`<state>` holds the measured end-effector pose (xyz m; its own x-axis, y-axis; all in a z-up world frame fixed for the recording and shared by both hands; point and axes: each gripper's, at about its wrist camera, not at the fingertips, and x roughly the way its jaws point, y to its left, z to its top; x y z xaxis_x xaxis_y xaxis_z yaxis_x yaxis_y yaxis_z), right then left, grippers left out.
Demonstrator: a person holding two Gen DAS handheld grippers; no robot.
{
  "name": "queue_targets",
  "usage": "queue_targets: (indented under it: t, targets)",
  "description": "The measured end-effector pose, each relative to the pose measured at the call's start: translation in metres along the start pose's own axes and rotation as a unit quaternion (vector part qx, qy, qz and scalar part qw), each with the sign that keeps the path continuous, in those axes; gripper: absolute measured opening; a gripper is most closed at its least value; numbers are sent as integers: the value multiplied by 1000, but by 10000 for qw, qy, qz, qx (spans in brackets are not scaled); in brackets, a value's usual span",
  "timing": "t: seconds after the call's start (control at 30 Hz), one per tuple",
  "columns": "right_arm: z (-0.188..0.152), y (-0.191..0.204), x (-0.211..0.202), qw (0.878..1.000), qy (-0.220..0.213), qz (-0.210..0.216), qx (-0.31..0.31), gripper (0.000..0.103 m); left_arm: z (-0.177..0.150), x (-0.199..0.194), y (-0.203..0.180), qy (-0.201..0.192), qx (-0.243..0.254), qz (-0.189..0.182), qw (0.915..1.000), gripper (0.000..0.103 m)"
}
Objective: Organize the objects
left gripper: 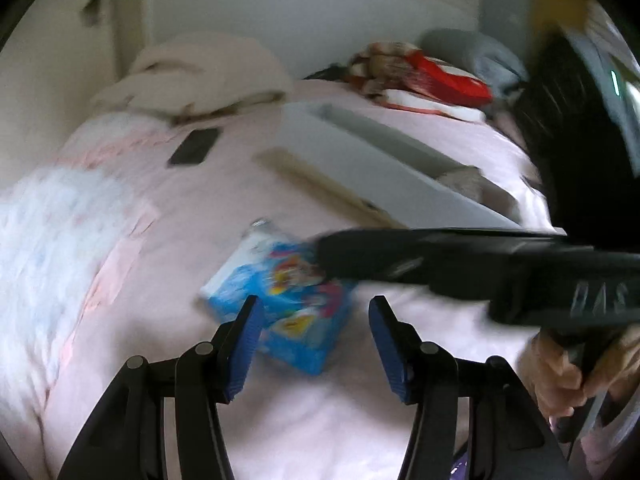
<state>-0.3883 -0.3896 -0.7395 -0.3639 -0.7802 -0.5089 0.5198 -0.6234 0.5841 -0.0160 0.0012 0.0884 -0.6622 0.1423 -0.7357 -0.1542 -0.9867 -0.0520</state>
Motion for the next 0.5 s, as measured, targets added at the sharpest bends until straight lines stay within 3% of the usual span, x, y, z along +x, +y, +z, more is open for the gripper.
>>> queue_targets:
  t: [0.07,0.17,0.33,0.4,0.5]
  targets:
    - [7,-6,-1,9988,-186,-330,307,42,-3,2,29,46,-506,109,9987,53]
    - [18,-29,-23,9945,-214,-756,695,46,-12,11,72,318,-1263,166,9913,53]
    - [17,-52,-19,9862,-186,-714,1481,46,-37,36,118,815,-2628,-537,9599,53]
    - [20,-62,-4,9839,-209,-708,1630,46,-39,43,116,875,-2735,-722,9552,53]
    - [27,-71,19,9817,-64,-608,1805,46,-34,49,102,876,-2603,-937,9570,53]
